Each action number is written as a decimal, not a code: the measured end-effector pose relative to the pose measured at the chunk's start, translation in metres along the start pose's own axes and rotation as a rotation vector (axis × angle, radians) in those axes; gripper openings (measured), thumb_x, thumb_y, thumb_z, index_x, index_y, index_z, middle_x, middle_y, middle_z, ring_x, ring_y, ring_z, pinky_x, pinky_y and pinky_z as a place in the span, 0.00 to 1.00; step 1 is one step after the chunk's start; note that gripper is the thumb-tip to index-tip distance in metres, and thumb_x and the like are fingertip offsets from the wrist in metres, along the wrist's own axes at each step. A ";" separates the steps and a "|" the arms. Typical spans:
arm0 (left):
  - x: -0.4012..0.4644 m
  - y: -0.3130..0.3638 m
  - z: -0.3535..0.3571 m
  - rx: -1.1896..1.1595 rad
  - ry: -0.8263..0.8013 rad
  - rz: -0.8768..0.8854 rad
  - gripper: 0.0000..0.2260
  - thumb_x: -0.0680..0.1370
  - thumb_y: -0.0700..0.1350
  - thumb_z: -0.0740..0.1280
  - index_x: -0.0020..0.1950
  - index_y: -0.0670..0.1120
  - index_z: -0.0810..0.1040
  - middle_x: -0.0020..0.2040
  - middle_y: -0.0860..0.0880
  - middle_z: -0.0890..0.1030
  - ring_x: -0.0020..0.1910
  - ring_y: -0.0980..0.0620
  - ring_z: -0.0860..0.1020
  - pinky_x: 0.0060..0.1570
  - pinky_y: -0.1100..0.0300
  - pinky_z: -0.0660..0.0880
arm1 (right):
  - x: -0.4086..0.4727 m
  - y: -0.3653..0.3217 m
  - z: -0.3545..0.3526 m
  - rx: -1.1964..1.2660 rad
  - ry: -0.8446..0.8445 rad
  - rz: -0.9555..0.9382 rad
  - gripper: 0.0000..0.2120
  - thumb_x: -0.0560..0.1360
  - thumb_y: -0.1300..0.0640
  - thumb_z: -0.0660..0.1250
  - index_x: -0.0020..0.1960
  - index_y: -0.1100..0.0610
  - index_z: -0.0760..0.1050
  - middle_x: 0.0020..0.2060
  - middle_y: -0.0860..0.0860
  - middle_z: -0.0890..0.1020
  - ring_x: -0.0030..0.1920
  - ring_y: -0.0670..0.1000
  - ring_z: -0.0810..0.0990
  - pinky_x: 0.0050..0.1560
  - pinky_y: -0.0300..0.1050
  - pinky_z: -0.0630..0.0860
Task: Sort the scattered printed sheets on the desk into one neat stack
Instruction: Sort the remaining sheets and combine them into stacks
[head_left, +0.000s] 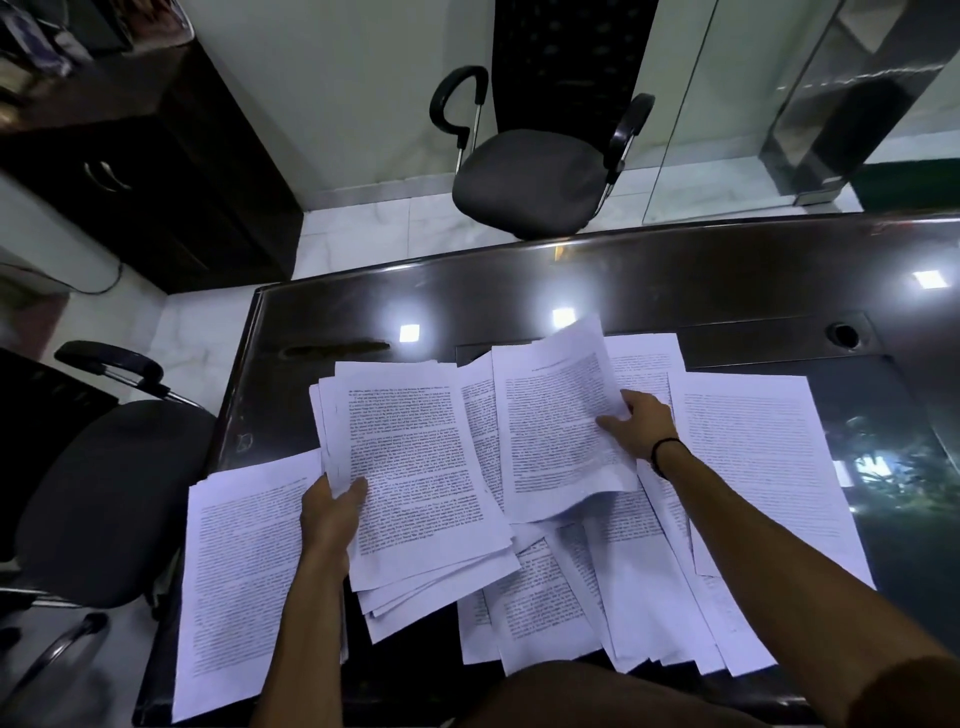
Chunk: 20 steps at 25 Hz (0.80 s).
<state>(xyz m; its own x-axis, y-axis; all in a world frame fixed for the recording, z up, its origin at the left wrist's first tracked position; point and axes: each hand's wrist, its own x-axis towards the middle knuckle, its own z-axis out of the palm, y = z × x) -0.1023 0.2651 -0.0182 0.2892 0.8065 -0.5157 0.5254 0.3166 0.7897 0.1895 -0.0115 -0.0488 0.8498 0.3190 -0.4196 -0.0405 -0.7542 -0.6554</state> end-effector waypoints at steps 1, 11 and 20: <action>0.000 0.001 -0.002 0.005 0.004 0.011 0.20 0.81 0.43 0.69 0.72 0.43 0.74 0.66 0.43 0.80 0.63 0.38 0.78 0.65 0.44 0.74 | -0.003 -0.003 -0.004 0.116 -0.030 -0.006 0.19 0.74 0.55 0.73 0.63 0.60 0.78 0.56 0.53 0.82 0.54 0.57 0.80 0.60 0.53 0.76; -0.008 0.013 -0.048 0.145 0.142 0.168 0.17 0.80 0.43 0.70 0.68 0.41 0.78 0.64 0.40 0.81 0.61 0.37 0.79 0.64 0.45 0.75 | -0.046 -0.048 -0.026 0.644 -0.152 -0.147 0.11 0.74 0.58 0.73 0.56 0.56 0.81 0.53 0.57 0.85 0.50 0.58 0.85 0.50 0.59 0.82; -0.035 0.035 -0.012 -0.031 -0.216 0.209 0.15 0.82 0.36 0.66 0.69 0.43 0.77 0.59 0.46 0.83 0.57 0.45 0.81 0.63 0.47 0.75 | -0.083 -0.059 0.012 0.545 -0.360 -0.165 0.16 0.76 0.60 0.72 0.62 0.63 0.78 0.55 0.59 0.84 0.52 0.58 0.84 0.52 0.55 0.82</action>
<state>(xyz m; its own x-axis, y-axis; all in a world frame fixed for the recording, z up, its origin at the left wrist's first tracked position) -0.1038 0.2541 0.0320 0.5536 0.7321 -0.3969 0.4129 0.1726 0.8942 0.1151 0.0137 0.0168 0.6432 0.6481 -0.4077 -0.2645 -0.3116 -0.9126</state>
